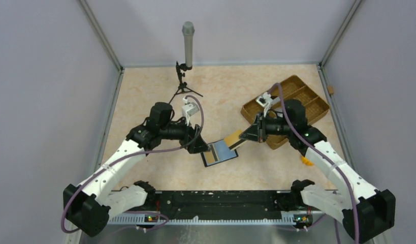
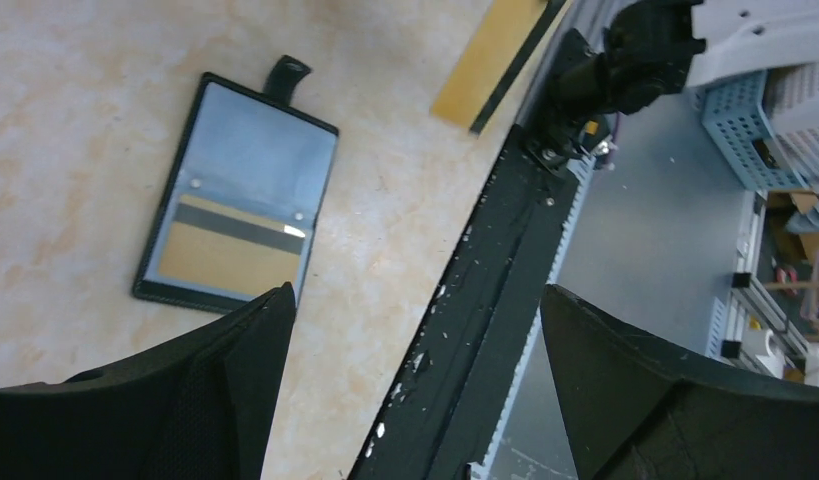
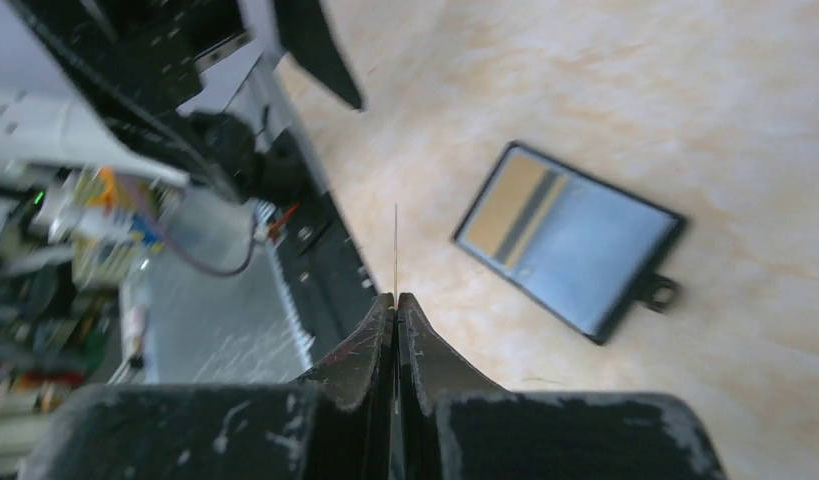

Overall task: Put the credit cards into the card holder
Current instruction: Pick up the credit card from the storage box.

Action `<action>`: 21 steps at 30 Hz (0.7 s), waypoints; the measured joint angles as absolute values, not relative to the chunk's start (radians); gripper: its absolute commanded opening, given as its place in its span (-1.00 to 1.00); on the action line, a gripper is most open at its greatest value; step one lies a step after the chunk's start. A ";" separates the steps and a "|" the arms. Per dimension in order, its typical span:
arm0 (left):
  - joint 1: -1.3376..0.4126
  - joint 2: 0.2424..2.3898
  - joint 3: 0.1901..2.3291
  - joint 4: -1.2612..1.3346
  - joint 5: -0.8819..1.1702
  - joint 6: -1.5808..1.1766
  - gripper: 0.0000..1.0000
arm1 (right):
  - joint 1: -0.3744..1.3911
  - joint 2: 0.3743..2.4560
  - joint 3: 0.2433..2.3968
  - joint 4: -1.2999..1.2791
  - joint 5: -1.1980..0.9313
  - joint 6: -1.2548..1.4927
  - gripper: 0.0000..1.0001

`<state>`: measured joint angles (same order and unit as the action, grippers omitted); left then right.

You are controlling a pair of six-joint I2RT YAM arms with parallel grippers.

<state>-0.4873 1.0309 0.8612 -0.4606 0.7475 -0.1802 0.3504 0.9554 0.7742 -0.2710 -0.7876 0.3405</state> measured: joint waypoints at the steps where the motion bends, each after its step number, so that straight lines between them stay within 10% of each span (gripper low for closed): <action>1: -0.497 1.036 0.861 -0.454 0.767 -0.180 0.87 | 0.388 0.967 0.774 -0.267 -0.815 0.342 -1.00; 15: -0.618 1.155 0.860 -0.376 1.002 -0.238 -0.03 | 0.619 1.082 0.774 -0.141 -1.055 0.370 -1.00; 21: -0.629 1.159 0.856 -0.316 1.059 -0.288 -0.11 | 0.635 1.123 0.775 -0.152 -1.061 0.354 -1.00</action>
